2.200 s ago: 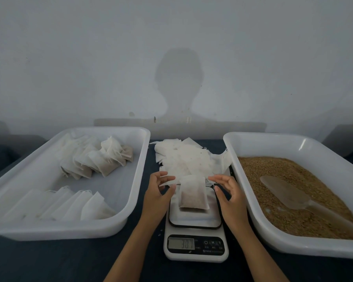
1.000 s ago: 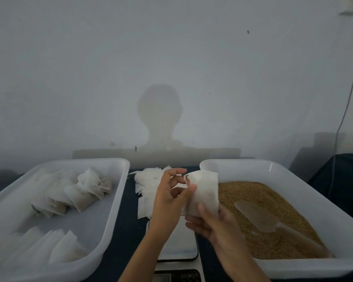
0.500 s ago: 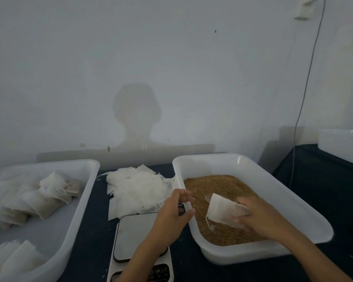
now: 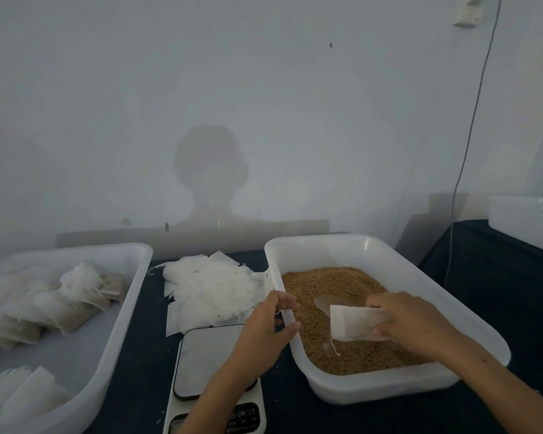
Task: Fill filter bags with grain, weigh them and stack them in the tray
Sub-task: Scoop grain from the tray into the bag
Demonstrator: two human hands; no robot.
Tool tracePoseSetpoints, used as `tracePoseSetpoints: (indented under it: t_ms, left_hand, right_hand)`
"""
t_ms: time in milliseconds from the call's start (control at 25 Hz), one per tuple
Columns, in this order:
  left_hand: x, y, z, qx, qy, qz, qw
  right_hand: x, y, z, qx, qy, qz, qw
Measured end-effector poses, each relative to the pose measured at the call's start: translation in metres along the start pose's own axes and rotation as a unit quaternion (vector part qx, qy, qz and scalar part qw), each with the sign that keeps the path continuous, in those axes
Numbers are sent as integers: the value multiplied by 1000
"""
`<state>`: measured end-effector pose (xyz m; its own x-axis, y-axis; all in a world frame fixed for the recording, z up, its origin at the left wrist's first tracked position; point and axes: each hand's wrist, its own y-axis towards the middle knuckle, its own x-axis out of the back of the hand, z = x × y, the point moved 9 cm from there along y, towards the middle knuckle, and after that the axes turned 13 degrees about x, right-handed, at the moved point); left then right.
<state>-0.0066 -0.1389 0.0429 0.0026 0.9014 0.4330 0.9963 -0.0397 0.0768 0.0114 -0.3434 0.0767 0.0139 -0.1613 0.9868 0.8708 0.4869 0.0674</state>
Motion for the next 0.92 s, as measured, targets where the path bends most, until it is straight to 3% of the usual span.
tracePoseSetpoints:
  t_ms: [320, 400, 480, 640, 720, 840, 920]
  left_hand:
    - [0, 0, 3, -12, -1, -6, 1000]
    - [0, 0, 4, -13, -7, -9, 1000]
    - [3, 0, 4, -16, -23, -14, 1000]
    - [13, 0, 9, -8, -62, -32, 998]
    - [16, -1, 8, -13, -78, -28, 996]
    - [18, -5, -1, -33, -87, -10, 996]
    - [24, -9, -8, -50, -100, -3, 994]
  right_hand:
    - [-4, 0, -15, -19, 8, 4, 1000]
    - [-10, 0, -22, -29, 49, 3, 998]
    - [-17, -1, -28, -51, 175, -20, 983]
    - [-31, -9, -25, -96, 481, -69, 868]
    - [-35, -8, -11, -87, 572, -67, 813]
    - [-34, -1, 18, -70, 703, -100, 701]
    - [-31, 5, 43, -53, 743, -122, 656]
